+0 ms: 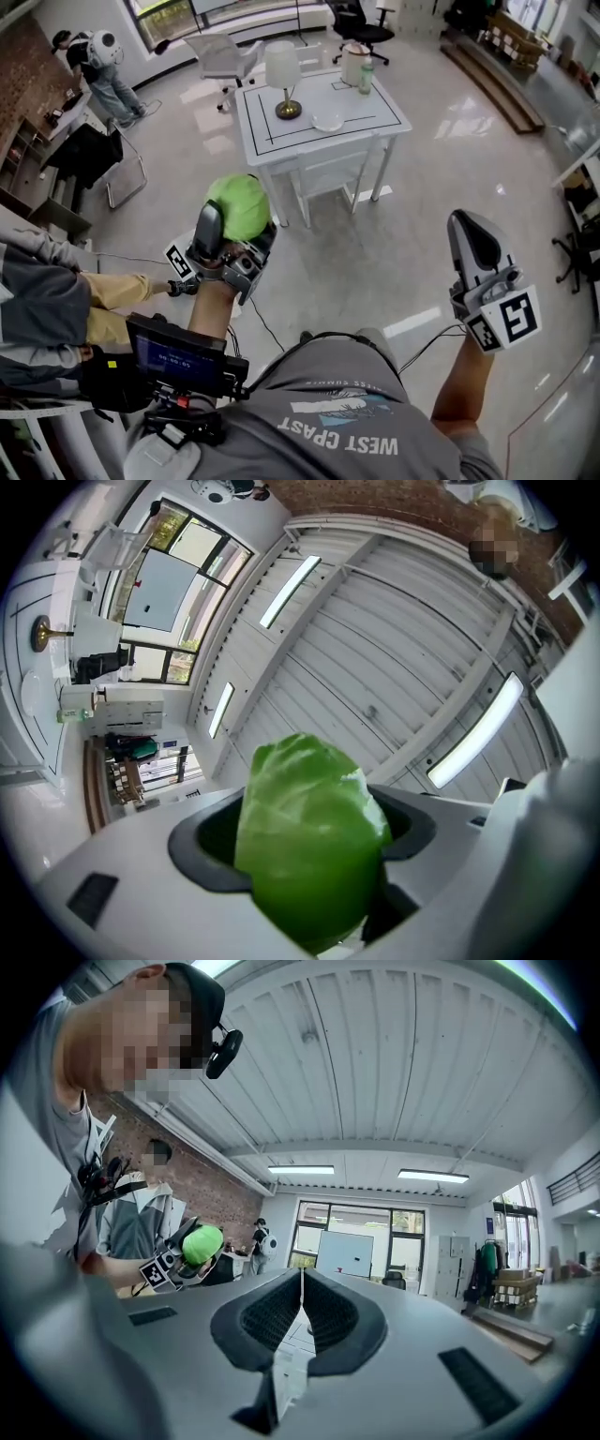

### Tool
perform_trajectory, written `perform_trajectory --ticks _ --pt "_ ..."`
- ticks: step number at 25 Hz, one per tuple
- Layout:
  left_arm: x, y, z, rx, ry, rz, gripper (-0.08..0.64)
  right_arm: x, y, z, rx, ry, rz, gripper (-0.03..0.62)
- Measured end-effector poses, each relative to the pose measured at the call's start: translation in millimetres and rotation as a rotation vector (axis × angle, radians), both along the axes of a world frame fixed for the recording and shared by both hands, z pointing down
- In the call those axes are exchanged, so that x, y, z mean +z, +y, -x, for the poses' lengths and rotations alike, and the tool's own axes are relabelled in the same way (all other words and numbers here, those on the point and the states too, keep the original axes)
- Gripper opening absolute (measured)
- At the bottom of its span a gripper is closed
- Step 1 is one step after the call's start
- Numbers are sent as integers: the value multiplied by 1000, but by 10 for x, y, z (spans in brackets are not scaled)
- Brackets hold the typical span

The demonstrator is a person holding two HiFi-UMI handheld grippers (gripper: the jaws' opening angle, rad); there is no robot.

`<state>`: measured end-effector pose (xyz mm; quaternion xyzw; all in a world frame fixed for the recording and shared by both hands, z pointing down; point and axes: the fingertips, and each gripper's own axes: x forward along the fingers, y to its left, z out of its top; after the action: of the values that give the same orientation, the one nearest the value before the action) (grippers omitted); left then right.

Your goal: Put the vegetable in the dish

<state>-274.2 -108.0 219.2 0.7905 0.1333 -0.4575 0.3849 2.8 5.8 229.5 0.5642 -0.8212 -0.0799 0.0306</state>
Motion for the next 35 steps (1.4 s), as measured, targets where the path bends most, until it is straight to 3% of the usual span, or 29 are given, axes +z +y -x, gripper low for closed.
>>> perform_trajectory --ticks 7,22,28,35 --pt "66 -547 -332 -10 -16 13 354 26 -591 -277 -20 11 17 8" --pt "175 -1619 -1546 -125 -60 59 355 90 -1976 -1372 -170 -9 13 8" --pt "184 -1919 -1727 -117 -94 63 355 170 -2328 -1464 -186 -31 36 8" --pt "398 -2790 -1871 -89 -131 78 354 321 -3085 -1445 -159 -26 77 8"
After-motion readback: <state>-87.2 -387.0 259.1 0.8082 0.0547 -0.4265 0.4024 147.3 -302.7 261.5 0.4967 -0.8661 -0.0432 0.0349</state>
